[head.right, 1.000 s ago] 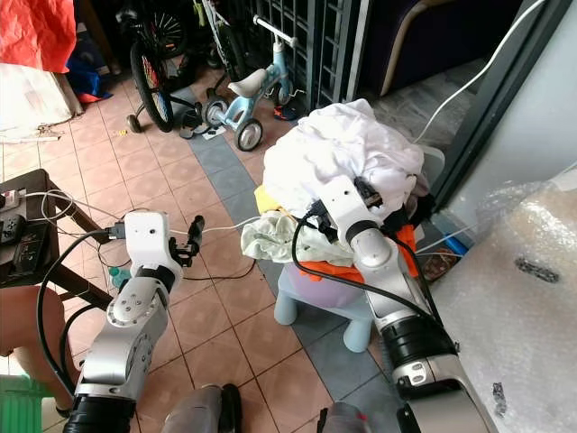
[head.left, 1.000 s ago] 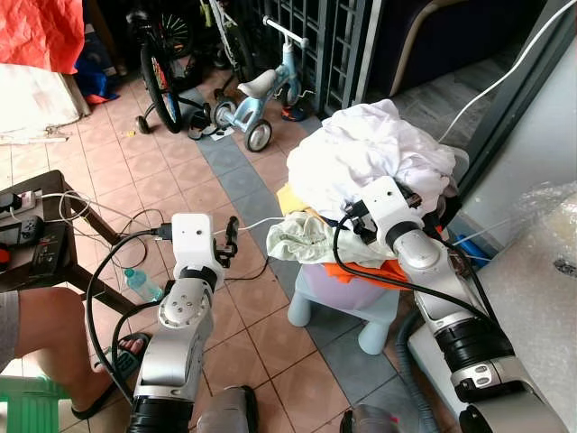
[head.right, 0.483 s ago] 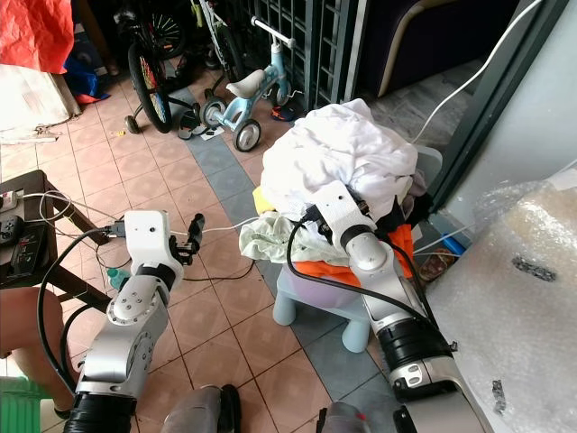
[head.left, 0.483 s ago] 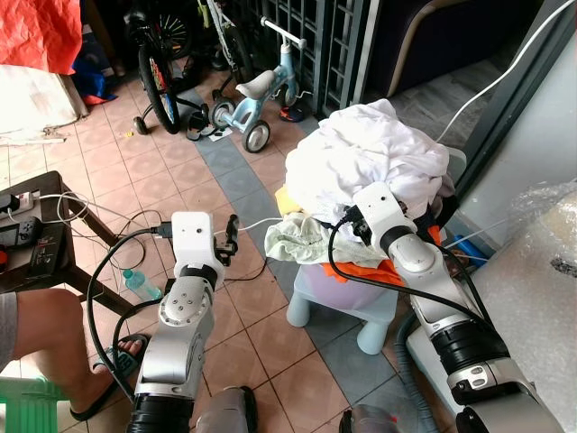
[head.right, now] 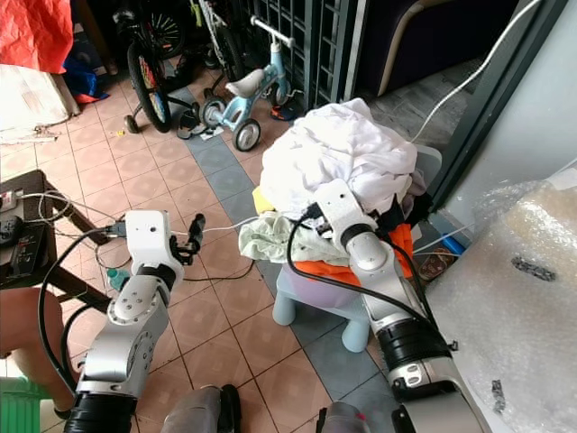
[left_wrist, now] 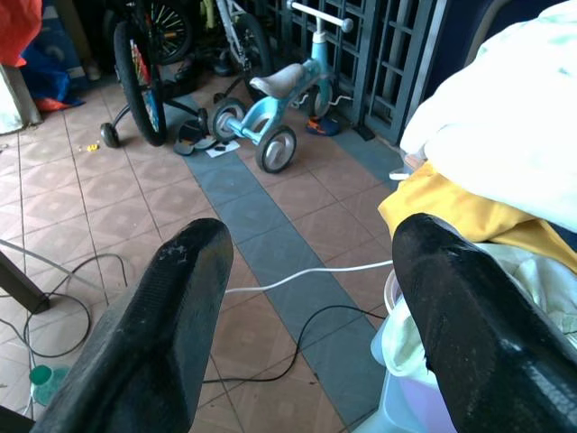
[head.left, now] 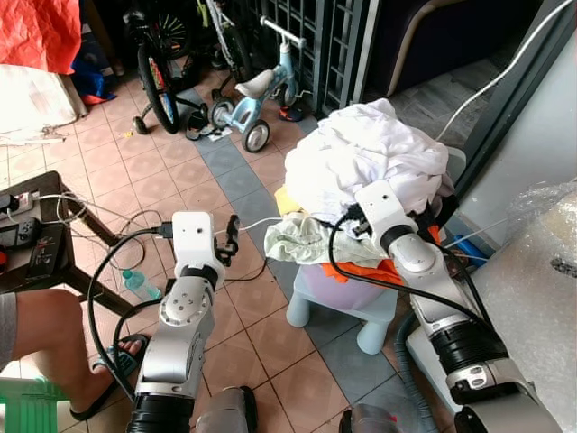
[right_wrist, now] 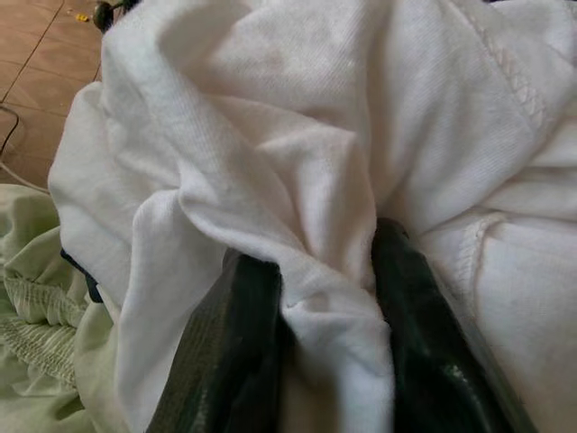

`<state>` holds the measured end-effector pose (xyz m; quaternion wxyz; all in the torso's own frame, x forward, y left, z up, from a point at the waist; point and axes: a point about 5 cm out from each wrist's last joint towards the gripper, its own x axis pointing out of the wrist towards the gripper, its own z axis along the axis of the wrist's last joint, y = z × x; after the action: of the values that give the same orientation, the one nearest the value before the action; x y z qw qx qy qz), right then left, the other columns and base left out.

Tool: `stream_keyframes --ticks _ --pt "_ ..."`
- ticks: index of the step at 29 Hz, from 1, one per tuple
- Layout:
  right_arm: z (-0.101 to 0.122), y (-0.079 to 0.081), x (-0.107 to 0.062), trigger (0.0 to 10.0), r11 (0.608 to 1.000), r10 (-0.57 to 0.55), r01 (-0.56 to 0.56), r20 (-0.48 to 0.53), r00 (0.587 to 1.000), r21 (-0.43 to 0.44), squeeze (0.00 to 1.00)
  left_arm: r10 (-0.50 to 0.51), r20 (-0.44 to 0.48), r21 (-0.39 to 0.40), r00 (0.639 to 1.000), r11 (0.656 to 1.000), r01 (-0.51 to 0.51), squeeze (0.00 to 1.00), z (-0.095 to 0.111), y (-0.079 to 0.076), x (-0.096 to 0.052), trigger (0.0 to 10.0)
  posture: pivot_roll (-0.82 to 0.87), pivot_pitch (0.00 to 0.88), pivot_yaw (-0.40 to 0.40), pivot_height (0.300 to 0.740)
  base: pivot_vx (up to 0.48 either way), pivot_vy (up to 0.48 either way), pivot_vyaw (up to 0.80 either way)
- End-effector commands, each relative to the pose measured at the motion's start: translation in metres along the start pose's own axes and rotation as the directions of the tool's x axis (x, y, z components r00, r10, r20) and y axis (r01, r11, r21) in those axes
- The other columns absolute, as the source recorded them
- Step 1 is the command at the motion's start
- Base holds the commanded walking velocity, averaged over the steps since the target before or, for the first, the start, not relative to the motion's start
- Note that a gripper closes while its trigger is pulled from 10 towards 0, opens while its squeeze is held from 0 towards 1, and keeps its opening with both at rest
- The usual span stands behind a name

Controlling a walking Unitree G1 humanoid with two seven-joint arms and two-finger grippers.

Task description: Clothes washing

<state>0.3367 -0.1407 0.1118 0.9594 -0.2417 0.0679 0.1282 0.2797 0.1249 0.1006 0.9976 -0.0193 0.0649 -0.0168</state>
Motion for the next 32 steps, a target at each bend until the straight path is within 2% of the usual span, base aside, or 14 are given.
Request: stream_keyframes --ticks 1,7,11,13,14,16,18,19,20,21,24,27,32 --pt "-0.004 0.007 0.000 0.0 0.999 0.034 -0.034 -0.009 0.999 0.019 0.00 -0.003 -0.008 0.002 1.000 1.000 0.003 0.00 -0.002 0.000 0.000 10.0 -0.04 0.101 0.053 0.740 0.000 0.000 0.00" --pt "-0.004 0.007 -0.001 0.0 0.999 0.037 -0.037 -0.006 0.999 0.037 0.00 -0.004 -0.009 0.001 1.000 1.000 0.004 0.00 -0.002 -0.001 0.000 10.0 -0.04 0.103 0.052 0.740 0.000 0.000 0.00" --pt "0.005 0.000 0.000 0.0 0.994 -0.020 0.014 0.050 0.999 0.107 0.00 -0.005 -0.009 -0.002 1.000 1.000 0.005 0.00 -0.002 -0.001 0.001 10.0 -0.04 0.103 0.052 0.740 0.000 0.000 0.00" --pt "0.016 -0.010 0.000 0.0 0.984 -0.091 0.073 0.107 0.990 0.165 0.00 0.048 0.003 -0.006 0.999 0.999 -0.048 0.00 0.000 0.003 0.001 10.0 -0.04 0.100 0.052 0.740 0.000 0.000 0.00" --pt "0.027 -0.023 -0.001 0.0 0.965 -0.167 0.129 0.157 0.973 0.228 0.00 0.076 0.013 -0.010 0.997 0.997 -0.075 0.00 0.002 0.006 0.002 10.0 -0.04 0.099 0.053 0.740 0.000 0.000 0.00" --pt "0.033 -0.030 -0.001 0.0 0.954 -0.203 0.153 0.182 0.962 0.258 0.00 0.069 0.012 -0.010 0.998 0.998 -0.069 0.00 0.002 0.006 0.002 10.0 -0.05 0.096 0.054 0.740 0.000 0.000 0.00" --pt "0.041 -0.043 -0.003 5.8 0.937 -0.258 0.190 0.216 0.941 0.293 0.00 0.056 0.015 -0.007 0.998 0.998 -0.056 0.00 0.002 0.005 0.002 10.0 -0.05 0.095 0.056 0.740 0.000 0.000 -0.21" --pt "0.045 -0.049 -0.004 6.5 0.929 -0.286 0.211 0.227 0.931 0.306 0.00 0.050 0.016 -0.004 0.999 0.999 -0.050 0.00 0.002 0.004 0.001 10.0 -0.05 0.095 0.056 0.740 0.000 0.000 -0.51" --pt "0.048 -0.056 -0.005 9.7 0.918 -0.315 0.232 0.234 0.920 0.323 0.00 0.047 0.019 -0.001 0.999 0.999 -0.047 0.00 0.002 0.003 0.001 10.0 -0.05 0.093 0.057 0.740 0.000 0.000 -0.80" --pt "0.053 -0.067 -0.008 10.0 0.899 -0.366 0.275 0.242 0.898 0.340 0.00 0.048 0.029 0.000 0.998 0.999 -0.048 0.00 0.004 0.003 0.001 10.0 -0.05 0.093 0.058 0.740 0.000 0.000 -0.80" --pt "0.060 -0.088 -0.013 10.0 0.863 -0.459 0.356 0.260 0.849 0.359 0.00 0.051 0.039 -0.001 0.998 0.999 -0.051 0.00 0.005 0.004 0.001 10.0 -0.05 0.087 0.060 0.740 0.000 0.000 -0.79" --pt "0.069 -0.118 -0.020 10.0 0.801 -0.572 0.457 0.268 0.775 0.386 0.00 0.051 0.043 0.004 0.998 0.999 -0.051 0.00 0.006 0.004 0.003 10.0 -0.06 0.087 0.062 0.740 0.000 0.000 -0.79" --pt "0.080 -0.156 -0.032 10.0 0.729 -0.679 0.572 0.293 0.673 0.376 0.00 0.044 0.045 0.005 0.998 0.999 -0.044 0.00 0.007 0.003 0.005 10.0 -0.05 0.082 0.066 0.740 0.000 0.000 -0.79"
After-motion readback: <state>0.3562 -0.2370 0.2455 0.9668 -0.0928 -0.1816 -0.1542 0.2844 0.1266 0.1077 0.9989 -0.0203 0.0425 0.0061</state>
